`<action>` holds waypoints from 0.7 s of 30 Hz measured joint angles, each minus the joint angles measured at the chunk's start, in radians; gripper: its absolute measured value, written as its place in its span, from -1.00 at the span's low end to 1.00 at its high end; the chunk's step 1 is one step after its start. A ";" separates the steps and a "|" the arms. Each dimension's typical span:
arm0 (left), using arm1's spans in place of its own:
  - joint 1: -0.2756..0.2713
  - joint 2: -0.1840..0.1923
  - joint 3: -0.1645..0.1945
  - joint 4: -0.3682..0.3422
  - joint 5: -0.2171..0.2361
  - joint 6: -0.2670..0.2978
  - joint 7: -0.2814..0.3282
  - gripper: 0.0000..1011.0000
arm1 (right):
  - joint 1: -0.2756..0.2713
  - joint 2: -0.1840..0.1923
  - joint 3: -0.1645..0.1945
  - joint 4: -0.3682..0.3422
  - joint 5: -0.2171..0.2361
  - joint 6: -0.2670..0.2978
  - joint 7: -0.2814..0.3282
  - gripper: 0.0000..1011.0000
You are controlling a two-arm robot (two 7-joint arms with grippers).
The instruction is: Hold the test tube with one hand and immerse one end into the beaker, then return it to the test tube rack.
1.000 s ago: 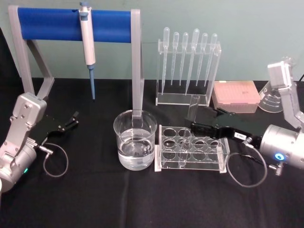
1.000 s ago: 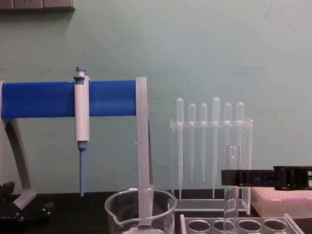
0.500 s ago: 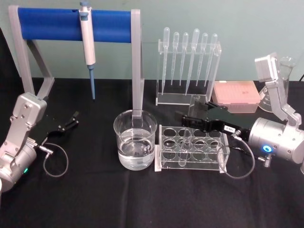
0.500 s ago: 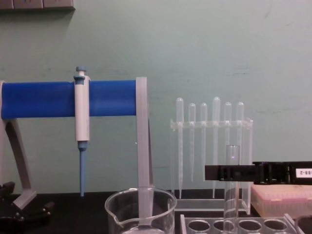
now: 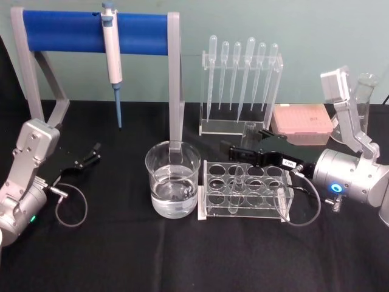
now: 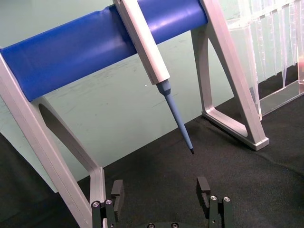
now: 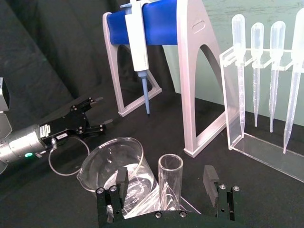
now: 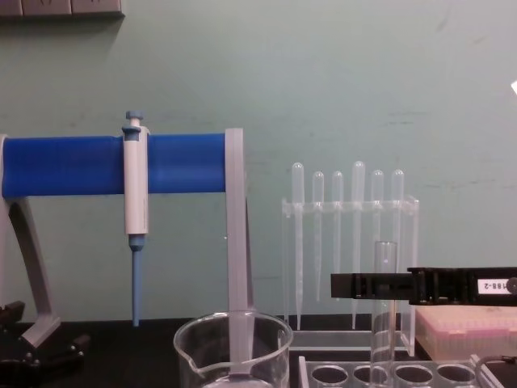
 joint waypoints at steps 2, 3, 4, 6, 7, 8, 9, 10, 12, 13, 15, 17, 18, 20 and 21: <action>0.000 0.000 0.000 0.000 0.000 0.000 0.000 0.98 | 0.000 0.000 0.000 0.000 0.000 0.000 0.000 0.98; 0.000 0.000 0.000 0.000 0.000 0.000 0.000 0.98 | 0.000 0.000 0.000 0.000 0.000 0.000 0.000 0.97; 0.000 0.000 0.000 0.000 0.000 0.000 0.000 0.98 | 0.000 0.000 0.000 -0.001 0.000 0.000 0.000 0.94; 0.000 0.000 0.000 0.000 0.000 0.000 0.000 0.98 | 0.000 0.000 0.000 -0.001 0.000 0.000 0.000 0.89; 0.000 0.000 0.000 0.000 0.000 0.000 0.000 0.98 | 0.000 0.001 0.000 -0.001 0.000 0.000 0.000 0.81; 0.000 0.000 0.000 0.000 0.000 0.000 0.000 0.98 | 0.000 0.001 0.000 -0.001 0.000 0.000 0.000 0.79; 0.000 0.000 0.000 0.000 0.000 0.000 0.000 0.98 | 0.000 0.001 0.000 -0.001 0.000 0.000 0.000 0.69; 0.000 0.000 0.000 0.000 0.000 0.000 0.000 0.98 | 0.000 0.001 0.000 -0.001 0.000 0.000 0.000 0.66; 0.000 0.000 0.000 0.000 0.000 0.000 0.000 0.98 | 0.000 0.001 0.001 -0.001 0.000 0.000 0.000 0.58; 0.000 0.000 0.000 0.000 0.000 0.000 0.000 0.98 | 0.000 0.001 0.001 -0.001 -0.001 0.000 0.000 0.47; 0.000 0.000 0.000 0.000 0.000 0.000 0.000 0.98 | 0.000 0.001 0.001 -0.002 -0.001 0.000 0.000 0.36; 0.000 0.000 0.000 0.000 0.000 0.000 0.000 0.98 | 0.000 0.001 0.001 -0.002 -0.001 0.000 0.000 0.24; 0.000 0.000 0.000 0.000 0.000 0.000 0.000 0.98 | 0.000 0.001 0.001 -0.002 -0.001 0.000 0.000 0.20; 0.000 0.000 0.000 0.000 0.000 0.000 0.000 0.98 | 0.000 0.001 0.001 -0.002 -0.001 0.000 0.000 0.08; 0.000 0.000 0.000 0.000 0.000 0.000 0.000 0.98 | 0.000 0.001 0.001 -0.002 -0.001 0.000 0.000 0.00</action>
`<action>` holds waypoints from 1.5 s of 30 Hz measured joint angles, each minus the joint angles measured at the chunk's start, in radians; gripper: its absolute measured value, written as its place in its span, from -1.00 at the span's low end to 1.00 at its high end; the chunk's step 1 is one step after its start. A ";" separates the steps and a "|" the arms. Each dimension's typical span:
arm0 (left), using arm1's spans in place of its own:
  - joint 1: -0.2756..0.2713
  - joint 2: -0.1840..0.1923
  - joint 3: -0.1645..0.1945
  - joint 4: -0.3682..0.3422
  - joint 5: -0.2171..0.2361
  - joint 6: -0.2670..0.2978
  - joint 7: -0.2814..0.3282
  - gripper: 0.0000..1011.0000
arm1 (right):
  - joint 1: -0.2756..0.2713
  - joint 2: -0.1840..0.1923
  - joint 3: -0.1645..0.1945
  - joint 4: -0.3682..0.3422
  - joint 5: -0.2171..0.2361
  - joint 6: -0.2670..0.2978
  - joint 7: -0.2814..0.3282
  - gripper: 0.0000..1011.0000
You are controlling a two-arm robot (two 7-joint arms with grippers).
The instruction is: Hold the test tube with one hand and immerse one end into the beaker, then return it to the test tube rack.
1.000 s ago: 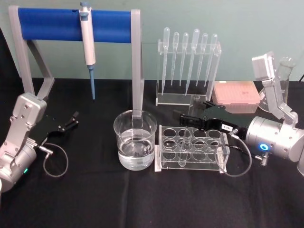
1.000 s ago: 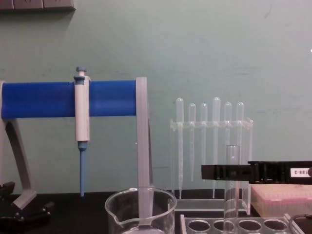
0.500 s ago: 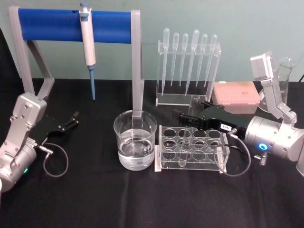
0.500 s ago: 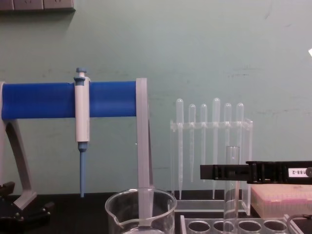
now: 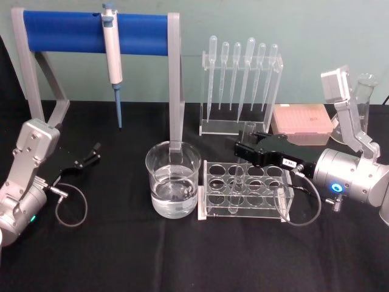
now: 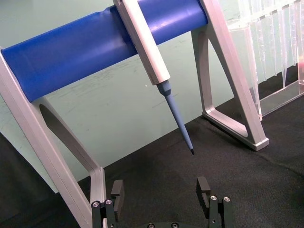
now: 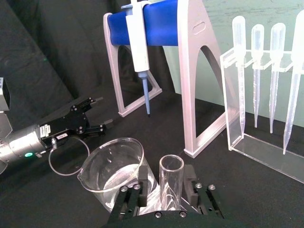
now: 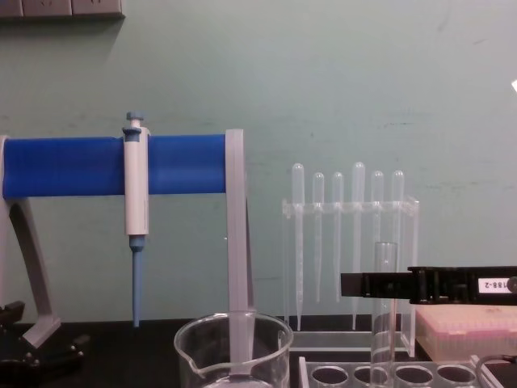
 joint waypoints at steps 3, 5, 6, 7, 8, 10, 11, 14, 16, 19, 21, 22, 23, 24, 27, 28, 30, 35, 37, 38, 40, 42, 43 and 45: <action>0.000 0.000 0.000 0.000 0.000 0.000 0.000 0.98 | 0.000 0.000 0.000 0.000 0.000 0.000 0.000 -0.20; 0.000 0.000 0.000 0.000 0.000 0.000 0.000 0.98 | 0.000 0.000 0.000 0.000 0.000 0.000 0.000 -0.32; 0.000 0.000 0.000 0.000 0.000 0.000 0.000 0.98 | 0.000 0.000 0.000 0.000 0.000 0.000 0.000 -0.35; 0.000 0.000 0.000 0.000 0.000 0.000 0.000 0.98 | 0.000 0.000 0.000 0.000 0.000 0.000 0.000 -0.48; 0.000 0.000 0.000 0.000 0.000 0.000 0.000 0.98 | 0.000 0.000 0.000 0.000 0.000 0.000 0.000 -0.48; 0.000 0.000 0.000 0.000 0.000 0.000 0.000 0.98 | 0.000 0.000 0.000 0.000 0.000 0.000 0.000 -0.55; 0.000 0.000 0.000 0.000 0.000 0.000 0.000 0.98 | 0.000 0.000 0.000 0.000 0.000 0.000 0.000 -0.55; 0.000 0.000 0.000 0.000 0.000 0.000 0.000 0.98 | 0.000 0.000 0.000 0.000 0.000 0.000 0.000 -0.55; 0.000 0.000 0.000 0.000 0.000 0.000 0.000 0.98 | 0.000 0.000 0.000 0.000 0.000 0.000 0.000 -0.55; 0.000 0.000 0.000 0.000 0.000 0.000 0.000 0.98 | 0.000 0.000 0.000 0.000 0.000 0.000 0.000 -0.55; 0.000 0.000 0.000 0.000 0.000 0.000 0.000 0.98 | 0.000 0.000 0.000 0.000 0.000 0.000 0.000 -0.55; 0.000 0.000 0.000 0.000 0.000 0.000 0.000 0.98 | 0.000 0.000 0.000 0.000 0.000 0.000 0.000 -0.55; 0.000 0.000 0.000 0.000 0.000 0.000 0.000 0.98 | 0.000 0.000 0.000 0.000 0.000 0.000 0.000 -0.55; 0.000 0.000 0.000 0.000 0.000 0.000 0.000 0.98 | 0.000 0.000 0.000 0.000 0.000 0.000 0.000 -0.56; 0.000 0.000 0.000 0.000 0.000 0.000 0.000 0.98 | 0.000 0.000 0.000 0.000 0.000 0.000 0.000 -0.55; 0.000 0.000 0.000 0.000 0.000 0.000 0.000 0.98 | -0.002 0.003 0.000 -0.006 -0.001 -0.005 0.002 -0.55; 0.000 0.000 0.000 0.000 0.000 0.000 0.000 0.98 | -0.008 0.012 0.007 -0.028 -0.001 -0.021 0.006 -0.55; 0.000 0.000 0.000 0.000 0.000 0.000 0.000 0.98 | -0.021 0.030 0.020 -0.081 -0.011 -0.054 0.008 -0.56; 0.000 0.000 0.000 0.000 0.000 0.000 0.000 0.98 | -0.026 0.038 0.025 -0.106 -0.021 -0.071 0.008 -0.55; 0.000 0.000 0.000 0.000 0.000 0.000 0.000 0.98 | -0.028 0.041 0.027 -0.113 -0.025 -0.077 0.008 -0.56; 0.000 0.000 0.000 0.000 0.000 0.000 0.000 0.98 | -0.033 0.048 0.032 -0.135 -0.044 -0.098 0.007 -0.55; 0.000 0.000 0.000 0.000 0.000 0.000 0.000 0.98 | -0.038 0.052 0.035 -0.149 -0.060 -0.114 0.006 -0.56; 0.000 0.000 0.000 0.000 0.000 0.000 0.000 0.98 | -0.042 0.054 0.039 -0.161 -0.077 -0.132 0.003 -0.56; 0.000 0.000 0.000 0.000 0.000 0.000 0.000 0.98 | -0.047 0.056 0.044 -0.173 -0.092 -0.147 0.001 -0.56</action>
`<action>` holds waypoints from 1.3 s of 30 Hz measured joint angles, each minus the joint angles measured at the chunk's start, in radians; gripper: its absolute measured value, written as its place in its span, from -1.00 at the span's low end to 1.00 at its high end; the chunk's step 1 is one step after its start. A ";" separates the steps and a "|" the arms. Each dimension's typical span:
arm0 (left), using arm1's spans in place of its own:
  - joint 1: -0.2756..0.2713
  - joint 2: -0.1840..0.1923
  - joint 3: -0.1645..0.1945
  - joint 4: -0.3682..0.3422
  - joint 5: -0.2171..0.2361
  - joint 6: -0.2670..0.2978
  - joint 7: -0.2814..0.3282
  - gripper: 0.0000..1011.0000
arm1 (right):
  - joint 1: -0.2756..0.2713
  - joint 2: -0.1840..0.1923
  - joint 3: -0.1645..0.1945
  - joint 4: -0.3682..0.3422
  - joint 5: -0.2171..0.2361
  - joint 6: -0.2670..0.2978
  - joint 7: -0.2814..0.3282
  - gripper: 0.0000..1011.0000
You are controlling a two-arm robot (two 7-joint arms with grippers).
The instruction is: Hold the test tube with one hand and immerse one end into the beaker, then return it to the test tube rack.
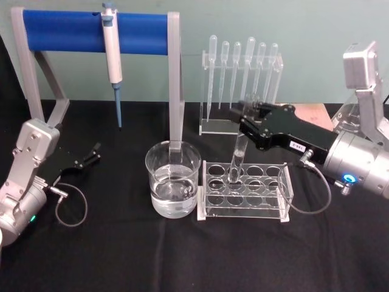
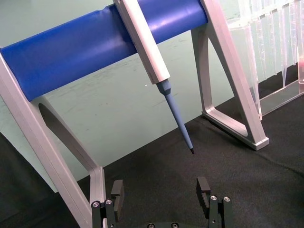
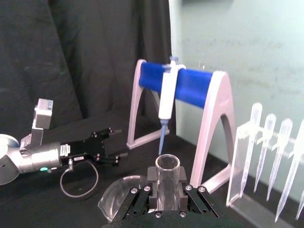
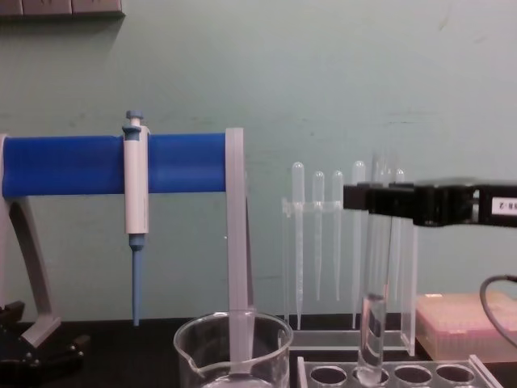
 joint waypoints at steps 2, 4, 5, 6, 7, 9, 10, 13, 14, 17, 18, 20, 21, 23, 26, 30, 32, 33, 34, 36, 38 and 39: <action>0.000 0.000 0.000 0.000 0.000 0.000 0.000 0.98 | -0.006 0.002 0.008 -0.014 -0.019 -0.020 -0.003 -0.55; 0.000 0.000 0.000 0.000 0.000 0.000 0.000 0.98 | -0.010 0.003 0.014 -0.022 -0.029 -0.031 -0.003 -0.56; 0.000 0.000 0.000 0.000 0.000 0.000 0.000 0.98 | -0.013 0.004 0.018 -0.028 -0.039 -0.041 -0.003 -0.56; 0.000 0.000 0.000 0.000 0.000 0.000 0.000 0.98 | -0.014 0.004 0.020 -0.031 -0.045 -0.047 -0.003 -0.56; 0.000 0.000 0.000 0.000 0.000 0.000 0.000 0.98 | -0.015 0.004 0.023 -0.034 -0.050 -0.051 -0.003 -0.55; 0.000 0.000 0.000 0.000 0.000 0.000 0.000 0.98 | -0.016 0.003 0.029 -0.040 -0.062 -0.061 -0.002 -0.55; 0.000 0.000 0.000 0.000 0.000 0.000 0.000 0.98 | -0.016 0.002 0.031 -0.043 -0.065 -0.063 -0.002 -0.56; 0.000 0.000 0.000 0.000 0.000 0.000 0.000 0.98 | -0.015 -0.003 0.041 -0.049 -0.067 -0.058 0.001 -0.55; 0.000 0.000 0.000 0.000 0.000 0.000 0.000 0.98 | -0.014 -0.005 0.045 -0.052 -0.067 -0.052 0.002 -0.56; 0.000 0.000 0.000 0.000 0.000 0.000 0.000 0.98 | -0.014 -0.010 0.052 -0.057 -0.069 -0.042 0.004 -0.56; 0.000 0.000 0.000 0.000 0.000 0.000 0.000 0.98 | -0.014 -0.011 0.053 -0.059 -0.070 -0.038 0.004 -0.55; 0.000 0.000 0.000 0.000 0.000 0.000 0.000 0.98 | -0.014 -0.013 0.055 -0.061 -0.072 -0.032 0.005 -0.55; 0.000 0.000 0.000 0.000 0.000 0.000 0.000 0.98 | -0.014 -0.015 0.057 -0.063 -0.074 -0.028 0.005 -0.56; 0.000 0.000 0.000 0.000 0.000 0.000 0.000 0.98 | -0.014 -0.018 0.059 -0.066 -0.078 -0.020 0.004 -0.56; 0.000 0.000 0.000 0.000 0.000 0.000 0.000 0.98 | -0.014 -0.021 0.059 -0.069 -0.084 -0.013 0.003 -0.56; 0.000 0.000 0.000 0.000 0.000 0.000 0.000 0.98 | -0.013 -0.025 0.059 -0.072 -0.090 -0.007 0.002 -0.56; 0.000 0.000 0.000 0.000 0.000 0.000 0.000 0.98 | -0.013 -0.026 0.059 -0.074 -0.092 -0.004 0.003 -0.55; 0.000 0.000 0.000 0.000 0.000 0.000 0.000 0.98 | -0.013 -0.026 0.060 -0.075 -0.093 -0.002 0.003 -0.55; 0.000 0.000 0.000 0.000 0.000 0.000 0.000 0.98 | -0.013 -0.027 0.060 -0.075 -0.094 -0.001 0.003 -0.55; 0.000 0.000 0.000 0.000 0.000 0.000 0.000 0.98 | -0.013 -0.027 0.061 -0.076 -0.094 -0.001 0.003 -0.56; 0.000 0.000 0.000 0.000 0.000 0.000 0.000 0.98 | -0.013 -0.027 0.061 -0.076 -0.094 -0.001 0.003 -0.56; 0.000 0.000 0.000 0.000 0.000 0.000 0.000 0.98 | -0.013 -0.027 0.061 -0.076 -0.094 -0.001 0.003 -0.55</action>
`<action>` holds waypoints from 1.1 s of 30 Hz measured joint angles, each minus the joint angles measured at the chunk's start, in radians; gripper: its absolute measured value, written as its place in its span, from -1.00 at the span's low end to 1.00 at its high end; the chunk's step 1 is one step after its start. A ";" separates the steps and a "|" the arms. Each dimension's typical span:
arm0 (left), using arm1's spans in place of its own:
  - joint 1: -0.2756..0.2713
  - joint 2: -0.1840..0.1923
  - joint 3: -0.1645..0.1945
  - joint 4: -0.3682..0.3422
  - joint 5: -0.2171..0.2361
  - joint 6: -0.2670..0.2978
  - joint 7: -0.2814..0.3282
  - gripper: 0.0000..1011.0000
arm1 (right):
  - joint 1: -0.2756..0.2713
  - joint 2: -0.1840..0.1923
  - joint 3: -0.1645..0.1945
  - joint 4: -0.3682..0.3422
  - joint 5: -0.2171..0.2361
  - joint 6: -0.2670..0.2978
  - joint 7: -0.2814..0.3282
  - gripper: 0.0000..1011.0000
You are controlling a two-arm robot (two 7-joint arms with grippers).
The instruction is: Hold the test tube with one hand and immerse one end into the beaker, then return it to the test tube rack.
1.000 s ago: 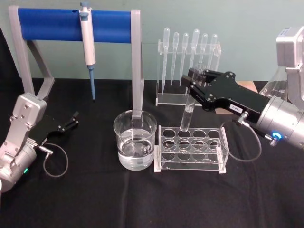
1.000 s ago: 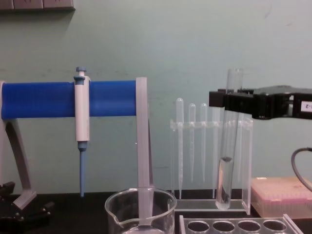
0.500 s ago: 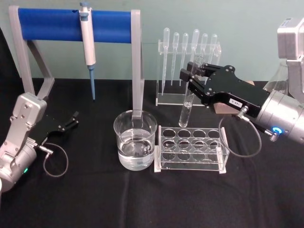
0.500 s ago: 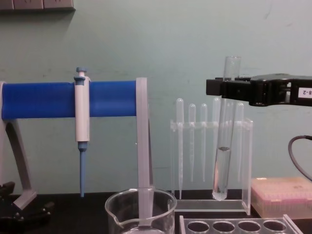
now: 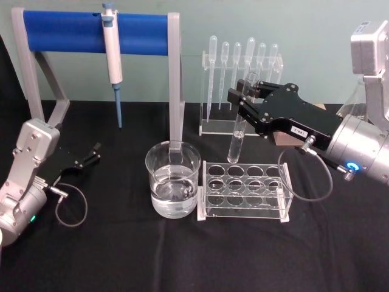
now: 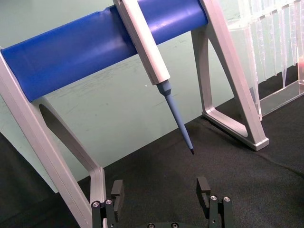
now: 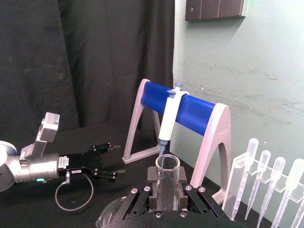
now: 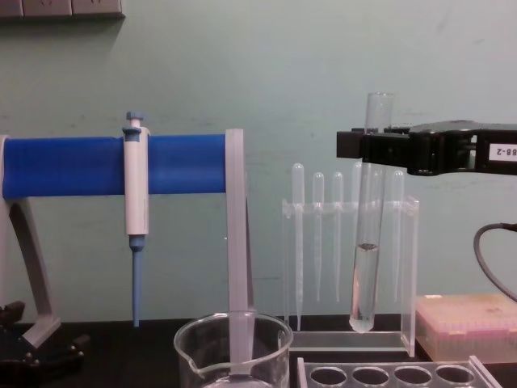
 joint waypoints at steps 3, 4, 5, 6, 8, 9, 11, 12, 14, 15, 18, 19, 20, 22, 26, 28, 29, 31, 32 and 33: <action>0.000 0.000 0.000 0.000 0.000 0.000 0.000 0.98 | 0.000 0.000 0.000 0.000 0.000 0.000 0.000 -0.55; 0.000 0.000 0.000 0.000 0.000 0.000 0.000 0.98 | 0.000 0.000 0.000 0.000 0.000 -0.001 0.000 -0.56; 0.000 0.000 0.000 0.000 0.000 0.000 0.000 0.98 | 0.000 0.000 0.000 0.000 0.000 -0.001 0.000 -0.55; 0.000 0.000 0.000 0.000 0.000 0.000 0.000 0.98 | 0.000 0.000 0.000 0.000 0.000 -0.001 0.000 -0.55; 0.000 0.000 0.000 0.000 0.000 0.000 0.000 0.98 | 0.000 0.000 0.000 0.000 0.000 -0.001 0.000 -0.55; 0.000 0.000 0.000 0.000 0.000 0.000 0.000 0.98 | 0.000 0.001 0.000 0.000 0.000 -0.002 0.000 -0.55; 0.000 0.000 0.000 0.000 0.000 0.000 0.000 0.98 | 0.000 0.001 0.000 0.000 0.000 -0.002 0.000 -0.56; 0.000 0.000 0.000 0.000 0.000 0.000 0.000 0.98 | 0.000 0.001 0.000 0.000 0.000 -0.002 0.000 -0.55; 0.000 0.000 0.000 0.000 0.000 0.000 0.000 0.98 | 0.000 0.001 -0.001 0.000 0.000 -0.002 0.000 -0.56; 0.000 0.000 0.000 0.000 0.000 0.000 0.000 0.98 | 0.000 0.001 -0.001 0.000 0.000 -0.002 0.000 -0.55; 0.000 0.000 0.000 0.000 0.000 0.000 0.000 0.98 | 0.000 0.001 -0.001 0.001 0.000 -0.003 0.000 -0.55; 0.000 0.000 0.000 0.000 0.000 0.000 0.000 0.98 | 0.000 0.001 -0.001 0.001 0.001 -0.003 0.000 -0.56; 0.000 0.000 0.000 0.000 0.000 0.000 0.000 0.98 | 0.000 0.001 -0.001 0.001 0.001 -0.003 0.000 -0.56; 0.000 0.000 0.000 0.000 0.000 0.000 0.000 0.98 | 0.000 0.002 -0.001 0.001 0.001 -0.003 0.000 -0.56; 0.000 0.000 0.000 0.000 0.000 0.000 0.000 0.98 | 0.000 0.002 -0.001 0.001 0.001 -0.003 0.000 -0.56; 0.000 0.000 0.000 0.000 0.000 0.000 0.000 0.98 | 0.000 0.002 -0.001 0.001 0.001 -0.003 0.000 -0.56; 0.000 0.000 0.000 0.000 0.000 0.000 0.000 0.98 | 0.000 0.002 -0.001 0.002 0.001 -0.003 0.000 -0.56; 0.000 0.000 0.000 0.000 0.000 0.000 0.000 0.98 | 0.000 0.002 -0.001 0.002 0.001 -0.003 0.000 -0.55; 0.000 0.000 0.000 0.000 0.000 0.000 0.000 0.98 | 0.000 0.002 -0.001 0.002 0.001 -0.003 0.000 -0.56; 0.000 0.000 0.000 0.000 0.000 0.000 0.000 0.98 | 0.000 0.002 -0.001 0.002 0.001 -0.003 0.000 -0.56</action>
